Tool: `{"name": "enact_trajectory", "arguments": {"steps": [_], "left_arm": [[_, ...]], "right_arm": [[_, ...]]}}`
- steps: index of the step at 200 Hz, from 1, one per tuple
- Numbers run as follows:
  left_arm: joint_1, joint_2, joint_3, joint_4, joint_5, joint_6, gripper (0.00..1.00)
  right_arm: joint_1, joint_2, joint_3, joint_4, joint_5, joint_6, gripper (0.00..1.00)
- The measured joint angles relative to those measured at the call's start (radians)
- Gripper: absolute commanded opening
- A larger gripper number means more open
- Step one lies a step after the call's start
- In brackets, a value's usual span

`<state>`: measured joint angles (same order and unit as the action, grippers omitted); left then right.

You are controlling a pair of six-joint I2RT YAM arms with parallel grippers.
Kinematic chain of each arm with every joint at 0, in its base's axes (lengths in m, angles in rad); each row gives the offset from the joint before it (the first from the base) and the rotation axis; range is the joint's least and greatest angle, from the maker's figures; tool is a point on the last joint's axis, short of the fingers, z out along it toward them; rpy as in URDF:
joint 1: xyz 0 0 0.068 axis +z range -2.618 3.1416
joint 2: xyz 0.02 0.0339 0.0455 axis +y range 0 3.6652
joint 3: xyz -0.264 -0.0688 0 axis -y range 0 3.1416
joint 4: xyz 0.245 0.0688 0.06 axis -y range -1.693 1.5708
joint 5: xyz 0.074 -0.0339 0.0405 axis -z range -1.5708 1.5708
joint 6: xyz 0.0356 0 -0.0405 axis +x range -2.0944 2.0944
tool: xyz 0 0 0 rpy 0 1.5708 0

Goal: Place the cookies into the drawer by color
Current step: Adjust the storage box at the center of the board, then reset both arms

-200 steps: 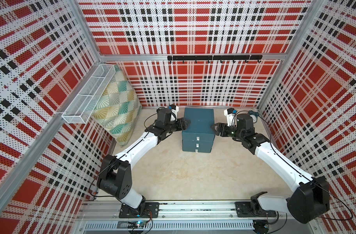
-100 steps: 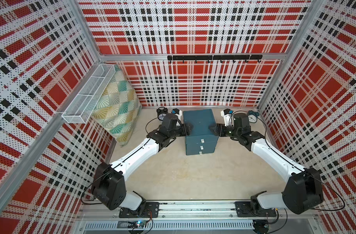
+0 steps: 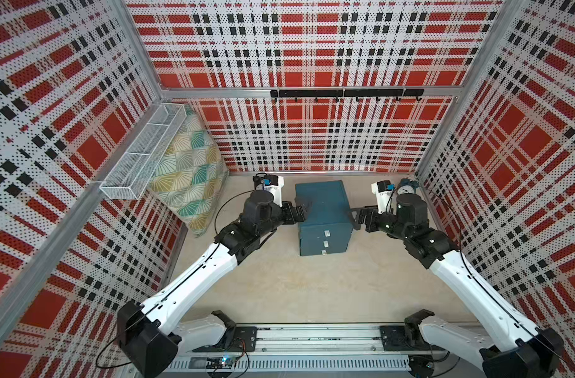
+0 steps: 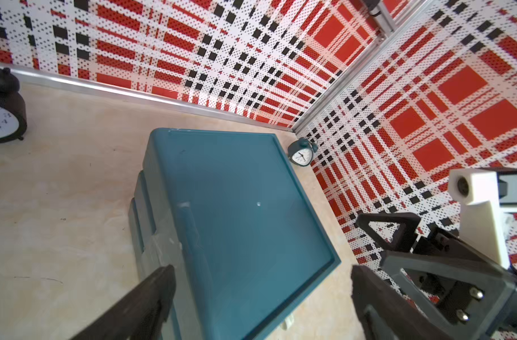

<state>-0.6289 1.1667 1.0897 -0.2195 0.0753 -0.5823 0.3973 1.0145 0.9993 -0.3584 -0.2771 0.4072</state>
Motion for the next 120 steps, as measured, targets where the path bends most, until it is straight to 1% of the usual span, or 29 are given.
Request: {"name": "enact_trajectory", "arguments": {"steps": [35,53,68,96,120], "left_arm": [[-0.13,-0.087,0.019,-0.03,-0.101,0.005,0.99],[-0.192,-0.142,0.007,-0.043,-0.173,0.003,0.99],[-0.238,-0.203,-0.034,-0.04,-0.245,-0.001,0.99],[-0.281,-0.299,-0.147,-0.019,-0.36,-0.005,0.99],[-0.28,-0.346,-0.261,0.019,-0.46,-0.011,0.99]], "right_arm": [[0.0,-0.138,-0.02,-0.004,-0.055,-0.012,1.0],[0.0,-0.212,-0.069,-0.009,-0.049,-0.004,1.0],[0.0,-0.281,-0.13,-0.018,-0.03,0.002,1.0],[0.0,-0.397,-0.238,-0.039,0.0,0.001,1.0],[0.0,-0.471,-0.324,-0.031,0.042,-0.009,1.0]]}}
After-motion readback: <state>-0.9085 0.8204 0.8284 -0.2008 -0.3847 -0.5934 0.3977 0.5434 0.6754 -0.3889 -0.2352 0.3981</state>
